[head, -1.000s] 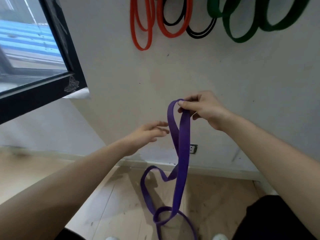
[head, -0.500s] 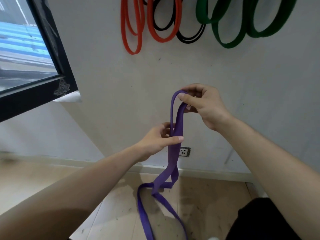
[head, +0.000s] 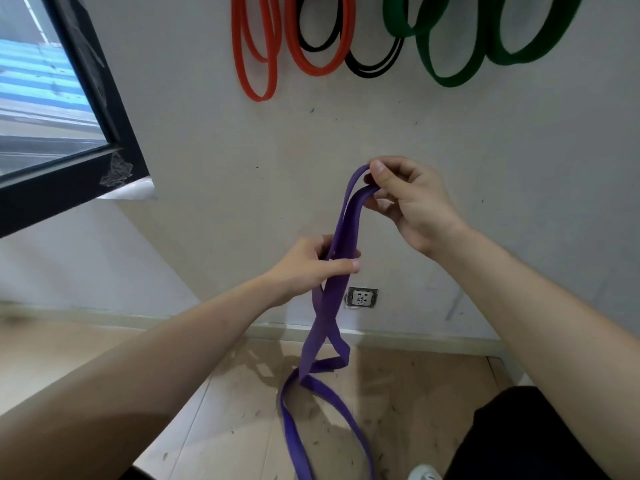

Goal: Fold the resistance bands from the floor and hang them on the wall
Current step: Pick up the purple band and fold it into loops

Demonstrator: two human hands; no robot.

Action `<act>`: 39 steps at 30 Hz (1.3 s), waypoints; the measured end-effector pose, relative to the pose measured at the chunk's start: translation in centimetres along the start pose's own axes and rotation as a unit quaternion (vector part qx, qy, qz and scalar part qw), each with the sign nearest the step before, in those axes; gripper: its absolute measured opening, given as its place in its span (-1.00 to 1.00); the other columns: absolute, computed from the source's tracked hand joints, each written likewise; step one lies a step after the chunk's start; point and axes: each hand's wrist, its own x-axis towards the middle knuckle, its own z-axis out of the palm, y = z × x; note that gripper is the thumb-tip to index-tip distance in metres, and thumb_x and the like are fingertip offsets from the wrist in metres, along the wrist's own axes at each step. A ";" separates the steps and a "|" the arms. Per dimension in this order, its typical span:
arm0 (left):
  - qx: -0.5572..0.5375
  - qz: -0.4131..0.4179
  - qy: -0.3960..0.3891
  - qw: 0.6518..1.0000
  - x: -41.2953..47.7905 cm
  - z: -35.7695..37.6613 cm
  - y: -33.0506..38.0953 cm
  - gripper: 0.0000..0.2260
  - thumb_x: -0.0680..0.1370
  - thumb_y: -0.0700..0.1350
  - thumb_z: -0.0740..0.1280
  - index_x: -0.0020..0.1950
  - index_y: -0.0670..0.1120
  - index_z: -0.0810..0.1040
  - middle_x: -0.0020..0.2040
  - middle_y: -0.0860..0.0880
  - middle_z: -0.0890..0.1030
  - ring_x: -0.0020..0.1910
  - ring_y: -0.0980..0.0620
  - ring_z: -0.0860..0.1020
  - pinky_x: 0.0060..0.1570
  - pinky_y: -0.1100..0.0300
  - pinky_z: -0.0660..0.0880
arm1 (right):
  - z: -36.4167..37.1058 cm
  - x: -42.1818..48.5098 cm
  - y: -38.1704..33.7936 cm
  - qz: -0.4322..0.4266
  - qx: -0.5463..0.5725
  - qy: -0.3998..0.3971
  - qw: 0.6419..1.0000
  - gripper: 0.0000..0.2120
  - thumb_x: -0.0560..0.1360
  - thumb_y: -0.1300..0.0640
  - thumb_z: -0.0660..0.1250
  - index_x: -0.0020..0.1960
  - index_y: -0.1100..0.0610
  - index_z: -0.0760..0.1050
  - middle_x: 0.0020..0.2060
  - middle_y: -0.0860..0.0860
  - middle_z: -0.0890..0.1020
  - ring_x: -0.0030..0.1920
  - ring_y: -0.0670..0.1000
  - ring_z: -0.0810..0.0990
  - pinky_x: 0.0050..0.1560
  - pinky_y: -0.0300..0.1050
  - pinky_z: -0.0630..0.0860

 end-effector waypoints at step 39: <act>0.105 0.053 -0.023 0.993 -2.8 -5.4 -0.2 -0.68 0.42 -0.23 0.59 0.10 -0.15 0.57 -0.02 -0.18 0.72 -0.02 -0.13 0.71 0.05 0.03 0.65 | -0.2 -1.3 -0.5 -0.005 -0.345 -0.243 0.906 -0.85 0.46 0.12 0.53 -0.01 0.13 0.65 -0.21 0.03 0.68 -0.18 -0.03 0.64 -0.07 -0.16 0.57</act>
